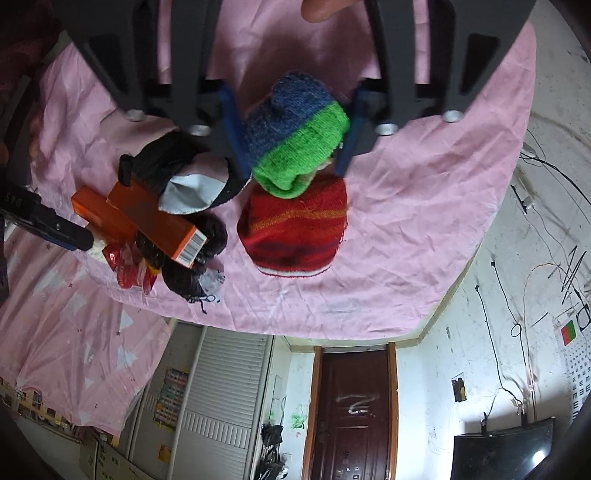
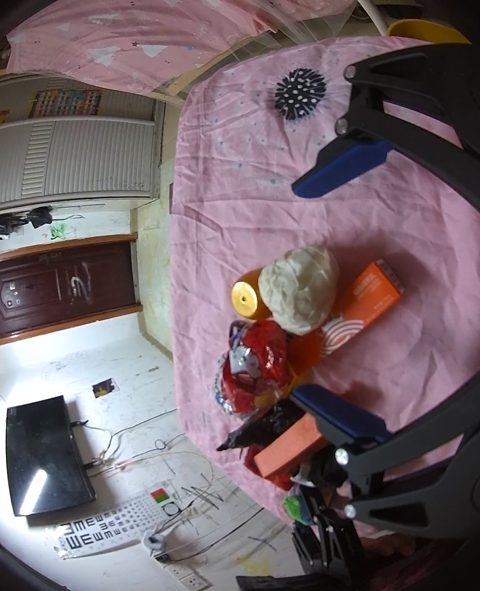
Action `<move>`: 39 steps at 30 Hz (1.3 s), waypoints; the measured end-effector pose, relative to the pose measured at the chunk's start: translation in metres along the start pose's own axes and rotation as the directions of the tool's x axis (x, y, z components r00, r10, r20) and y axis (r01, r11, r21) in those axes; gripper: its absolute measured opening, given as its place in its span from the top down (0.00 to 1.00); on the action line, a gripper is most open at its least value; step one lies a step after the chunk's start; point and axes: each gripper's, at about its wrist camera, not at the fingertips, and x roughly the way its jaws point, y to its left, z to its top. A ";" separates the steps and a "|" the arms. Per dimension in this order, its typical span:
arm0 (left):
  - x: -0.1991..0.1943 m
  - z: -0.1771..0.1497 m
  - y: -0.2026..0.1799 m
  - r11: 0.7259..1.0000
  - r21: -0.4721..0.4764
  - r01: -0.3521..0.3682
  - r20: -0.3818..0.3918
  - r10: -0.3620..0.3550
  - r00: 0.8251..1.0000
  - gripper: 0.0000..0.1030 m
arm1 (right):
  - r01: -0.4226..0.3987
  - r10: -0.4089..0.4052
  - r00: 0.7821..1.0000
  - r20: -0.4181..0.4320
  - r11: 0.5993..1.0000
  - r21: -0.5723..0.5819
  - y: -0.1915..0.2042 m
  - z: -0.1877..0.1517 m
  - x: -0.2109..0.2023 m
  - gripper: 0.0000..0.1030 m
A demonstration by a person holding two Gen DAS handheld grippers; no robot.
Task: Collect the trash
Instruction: 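Grasp the green-and-blue sock with the left tool while the right tool grasps the white paper ball, then carry the sock and paper ball to the yellow bin and release both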
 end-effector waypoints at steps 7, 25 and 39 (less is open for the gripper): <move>-0.004 0.000 0.001 1.000 -0.015 0.005 0.017 -0.005 1.000 0.82 | 0.004 -0.003 1.000 -0.021 1.000 0.029 -0.005 0.003 0.008 0.06; -0.036 0.010 0.006 0.998 -0.057 0.022 0.087 -0.017 0.996 0.82 | -0.010 0.009 1.000 0.016 0.997 0.077 -0.022 0.002 -0.001 0.47; -0.060 0.016 -0.023 0.999 -0.024 0.036 0.129 -0.033 0.991 0.82 | 0.001 -0.023 0.987 0.158 0.991 0.135 -0.050 -0.012 -0.063 0.47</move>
